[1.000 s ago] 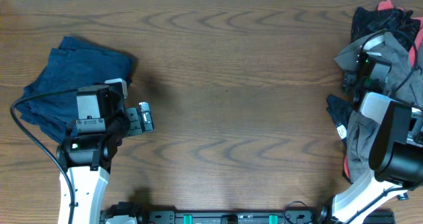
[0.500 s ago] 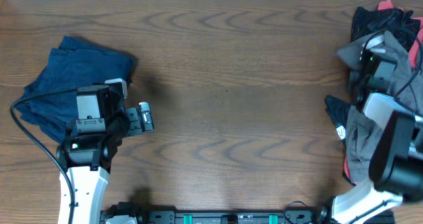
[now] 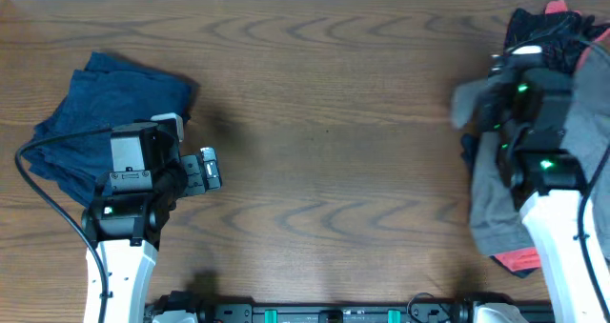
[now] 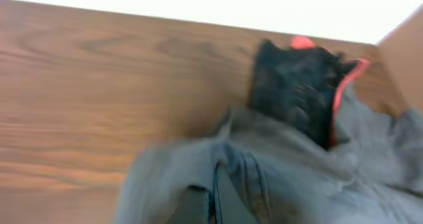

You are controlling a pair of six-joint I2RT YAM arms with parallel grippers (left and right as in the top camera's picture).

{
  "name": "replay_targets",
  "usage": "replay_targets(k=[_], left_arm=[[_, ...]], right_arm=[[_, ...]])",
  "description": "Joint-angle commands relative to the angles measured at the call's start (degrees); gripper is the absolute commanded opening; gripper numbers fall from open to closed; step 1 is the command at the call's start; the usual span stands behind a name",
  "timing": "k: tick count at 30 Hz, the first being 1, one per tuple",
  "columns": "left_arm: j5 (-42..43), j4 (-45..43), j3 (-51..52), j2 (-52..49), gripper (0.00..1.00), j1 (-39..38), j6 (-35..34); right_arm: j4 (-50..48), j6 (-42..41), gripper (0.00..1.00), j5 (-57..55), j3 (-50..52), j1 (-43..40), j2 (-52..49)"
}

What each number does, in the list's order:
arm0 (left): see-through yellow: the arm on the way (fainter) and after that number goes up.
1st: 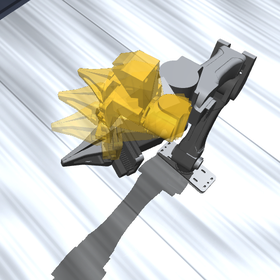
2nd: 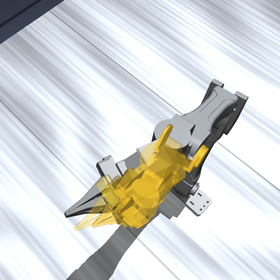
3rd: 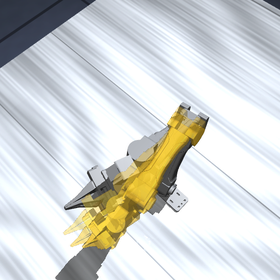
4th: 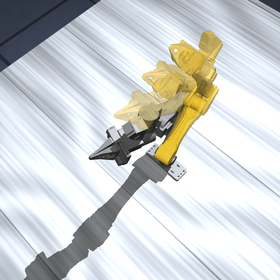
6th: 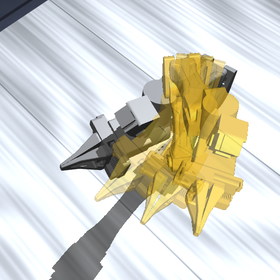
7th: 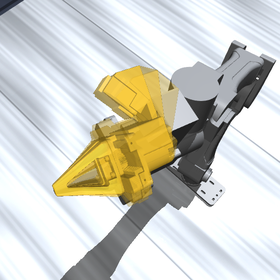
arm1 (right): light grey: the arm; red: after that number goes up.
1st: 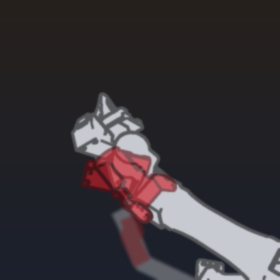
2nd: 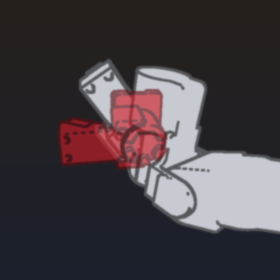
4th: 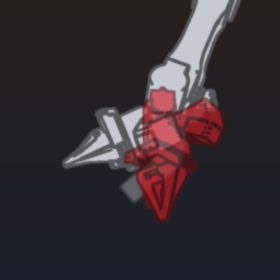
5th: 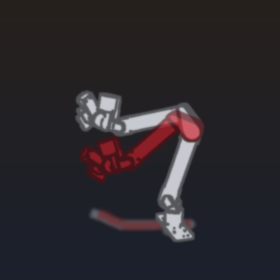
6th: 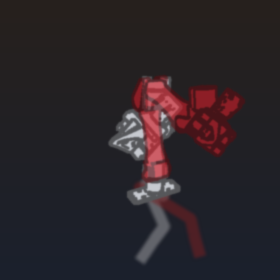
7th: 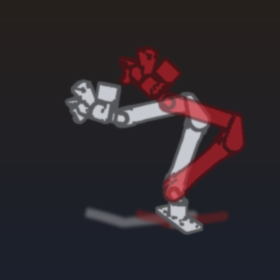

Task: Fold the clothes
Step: 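Grasp the grey shorts with the right gripper and lift them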

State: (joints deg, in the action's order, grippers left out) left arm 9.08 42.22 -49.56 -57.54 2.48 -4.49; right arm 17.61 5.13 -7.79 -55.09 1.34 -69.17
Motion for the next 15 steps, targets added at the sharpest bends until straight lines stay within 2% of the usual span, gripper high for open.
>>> replay_targets(k=[1,5,9,10,12,15], left_arm=[[0.79,0.02,-1.36,-0.02,0.98,0.17,-0.35],[1.03,-0.74,-1.36,-0.02,0.98,0.17,-0.55],[1.03,-1.55,-1.36,-0.02,0.98,0.17,-0.55],[1.01,-1.6,-1.36,-0.02,0.98,0.17,-0.55],[1.01,-1.6,-1.36,-0.02,0.98,0.17,-0.55],[1.09,-1.6,-1.36,-0.04,0.98,0.17,-0.55]], right_arm=[[-5.77,-7.69,0.01,2.23,-0.57,5.73,1.27],[-21.62,-11.61,0.01,2.25,-0.57,9.55,-2.23],[-27.45,-18.12,0.02,2.73,-0.57,11.28,-8.61],[-27.28,-19.19,0.07,3.61,-0.57,11.54,-9.81],[-25.51,-19.67,0.38,7.74,-0.57,12.04,-12.83],[-19.26,-19.23,0.64,7.72,-0.57,11.87,-15.12]])
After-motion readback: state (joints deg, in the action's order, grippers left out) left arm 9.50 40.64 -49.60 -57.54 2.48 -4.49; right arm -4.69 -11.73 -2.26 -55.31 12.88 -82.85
